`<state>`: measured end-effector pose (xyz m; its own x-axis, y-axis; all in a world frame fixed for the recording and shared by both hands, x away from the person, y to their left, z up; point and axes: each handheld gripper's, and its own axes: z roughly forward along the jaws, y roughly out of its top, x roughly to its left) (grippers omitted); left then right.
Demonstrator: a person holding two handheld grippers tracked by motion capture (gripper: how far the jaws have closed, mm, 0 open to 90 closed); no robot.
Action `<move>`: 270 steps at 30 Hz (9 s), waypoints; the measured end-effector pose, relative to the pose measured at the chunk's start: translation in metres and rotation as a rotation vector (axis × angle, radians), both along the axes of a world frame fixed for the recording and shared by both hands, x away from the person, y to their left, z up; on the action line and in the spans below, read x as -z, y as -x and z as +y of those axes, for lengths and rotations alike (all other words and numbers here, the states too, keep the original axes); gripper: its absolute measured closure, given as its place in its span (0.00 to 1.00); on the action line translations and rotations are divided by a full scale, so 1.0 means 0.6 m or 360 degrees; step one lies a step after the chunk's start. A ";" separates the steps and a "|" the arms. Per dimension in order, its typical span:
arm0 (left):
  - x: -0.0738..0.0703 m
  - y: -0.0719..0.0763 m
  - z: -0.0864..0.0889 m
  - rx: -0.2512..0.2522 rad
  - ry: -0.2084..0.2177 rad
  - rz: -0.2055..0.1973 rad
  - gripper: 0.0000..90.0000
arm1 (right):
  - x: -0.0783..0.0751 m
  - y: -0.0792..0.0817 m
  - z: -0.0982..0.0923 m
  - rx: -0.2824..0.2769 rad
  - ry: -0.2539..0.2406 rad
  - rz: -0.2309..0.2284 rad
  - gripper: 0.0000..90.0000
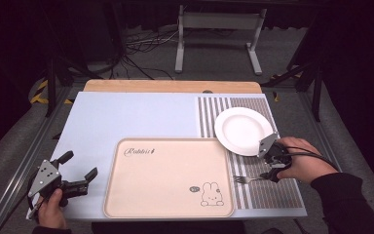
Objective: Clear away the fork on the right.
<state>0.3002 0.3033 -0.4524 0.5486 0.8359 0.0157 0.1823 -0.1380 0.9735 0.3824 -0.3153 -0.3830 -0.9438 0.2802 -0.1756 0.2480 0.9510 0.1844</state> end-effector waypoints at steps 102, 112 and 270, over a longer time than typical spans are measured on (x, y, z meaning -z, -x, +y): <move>0.000 0.000 0.001 0.0007 -0.0001 0.0006 0.00 | -0.061 0.002 0.172 -0.0468 0.0119 0.0109 0.94; 0.000 0.000 0.001 0.0011 -0.0003 0.0002 0.00 | -0.066 0.004 0.203 -0.0375 0.0056 0.0115 0.94; 0.000 -0.001 -0.001 0.0032 0.0001 0.0003 0.00 | 0.057 0.009 0.278 0.0428 -0.0804 0.0050 0.72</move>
<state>0.3010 0.3029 -0.4524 0.5655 0.8246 0.0143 0.1813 -0.1411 0.9732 0.3768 -0.1486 -0.4175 -0.8302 0.5531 0.0696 0.4819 0.6494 0.5883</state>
